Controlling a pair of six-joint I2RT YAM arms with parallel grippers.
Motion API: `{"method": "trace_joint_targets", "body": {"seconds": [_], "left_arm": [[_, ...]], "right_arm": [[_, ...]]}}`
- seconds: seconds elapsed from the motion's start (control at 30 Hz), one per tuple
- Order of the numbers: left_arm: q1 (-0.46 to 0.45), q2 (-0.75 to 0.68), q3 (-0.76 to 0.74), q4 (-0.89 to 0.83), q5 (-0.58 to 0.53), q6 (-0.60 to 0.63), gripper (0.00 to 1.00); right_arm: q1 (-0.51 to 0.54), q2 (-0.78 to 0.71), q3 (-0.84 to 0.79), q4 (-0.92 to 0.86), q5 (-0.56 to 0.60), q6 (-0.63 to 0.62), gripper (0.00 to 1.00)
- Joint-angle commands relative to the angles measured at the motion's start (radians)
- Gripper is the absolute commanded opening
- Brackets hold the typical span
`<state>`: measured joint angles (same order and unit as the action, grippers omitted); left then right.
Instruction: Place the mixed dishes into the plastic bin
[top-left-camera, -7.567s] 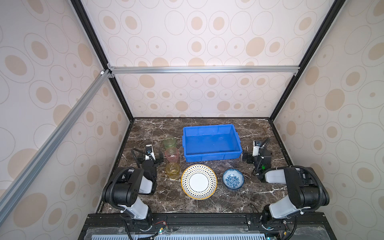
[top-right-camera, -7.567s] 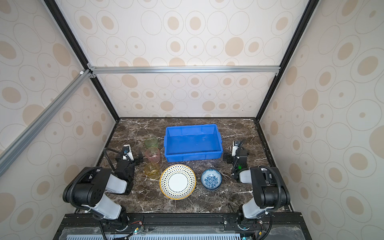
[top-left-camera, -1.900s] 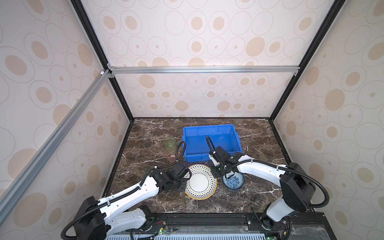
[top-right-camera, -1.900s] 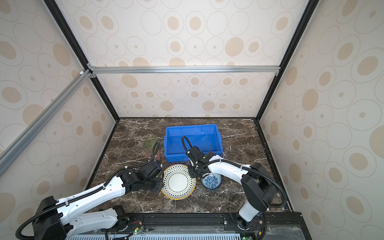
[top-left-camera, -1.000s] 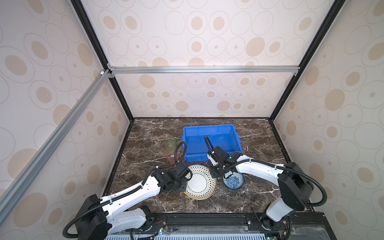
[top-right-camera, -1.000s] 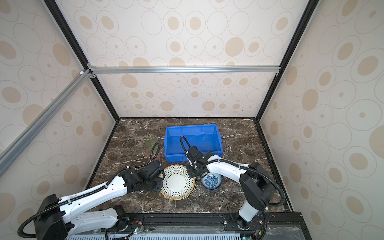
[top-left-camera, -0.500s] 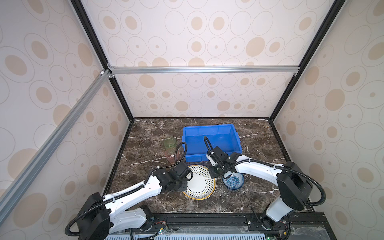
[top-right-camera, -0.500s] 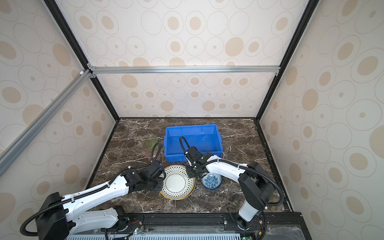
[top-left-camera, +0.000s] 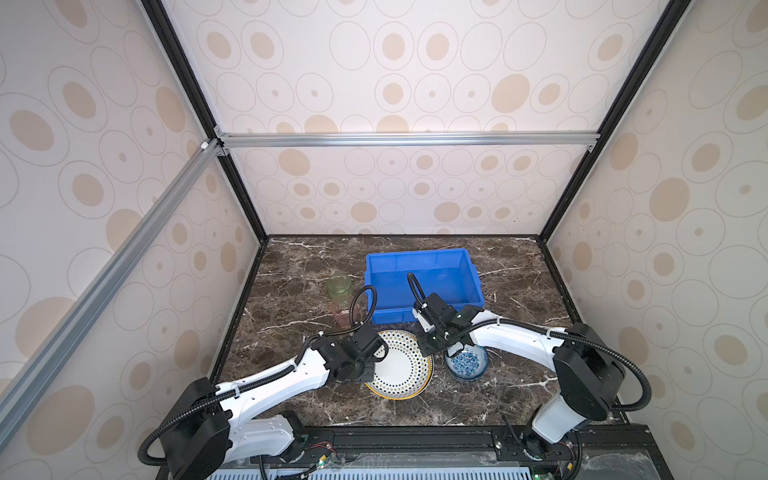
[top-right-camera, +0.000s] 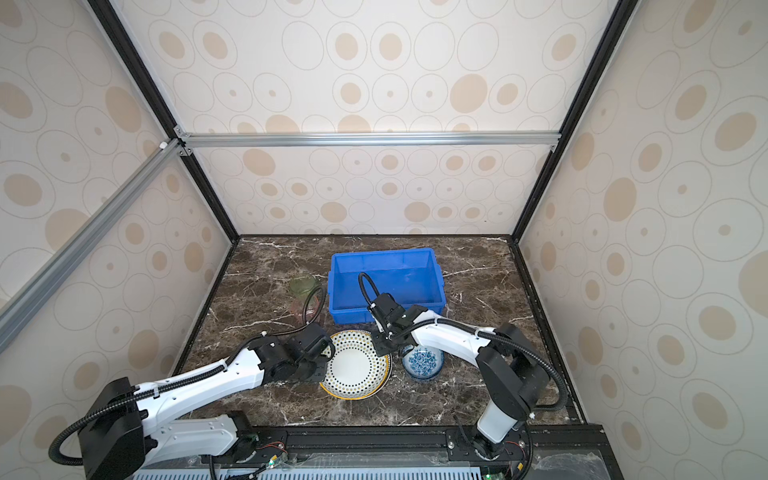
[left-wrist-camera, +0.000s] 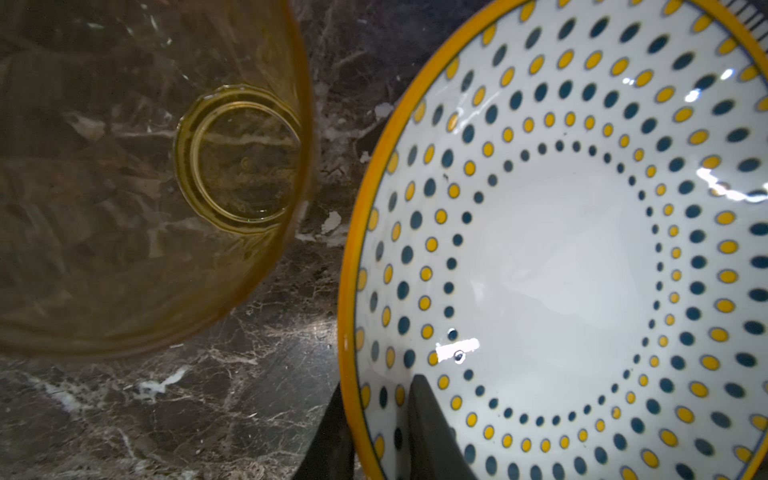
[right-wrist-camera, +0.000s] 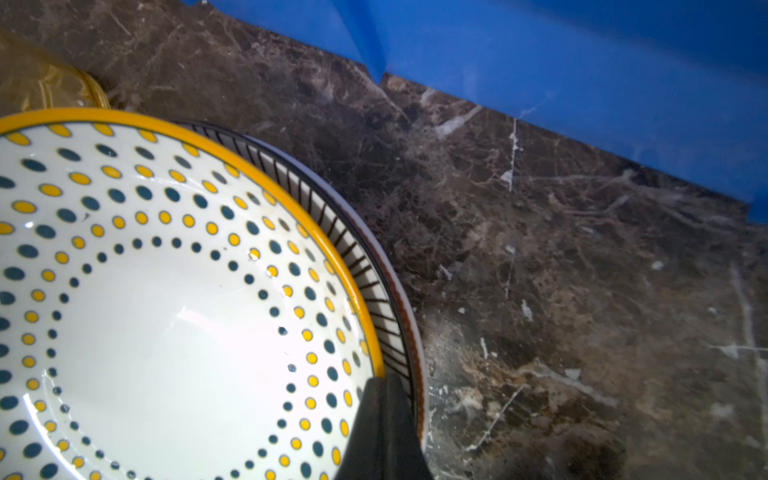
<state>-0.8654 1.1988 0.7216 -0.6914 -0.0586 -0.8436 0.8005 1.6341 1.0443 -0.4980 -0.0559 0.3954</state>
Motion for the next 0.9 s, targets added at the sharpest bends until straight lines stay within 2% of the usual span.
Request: {"method": "trace_joint_targets", "body": {"seconds": [0.0, 0.43, 0.87], "left_arm": [[-0.009, 0.008, -0.011, 0.033, -0.007, -0.021, 0.21], [-0.009, 0.003, -0.016, 0.028, -0.022, -0.041, 0.00], [-0.009, -0.011, 0.007, -0.024, -0.060, -0.011, 0.00]], "right_arm": [[0.036, 0.030, -0.011, -0.029, -0.071, 0.002, 0.00], [0.040, 0.018, -0.012, -0.030, -0.079, 0.005, 0.00], [0.040, -0.026, 0.012, -0.067, -0.028, -0.005, 0.01]]}}
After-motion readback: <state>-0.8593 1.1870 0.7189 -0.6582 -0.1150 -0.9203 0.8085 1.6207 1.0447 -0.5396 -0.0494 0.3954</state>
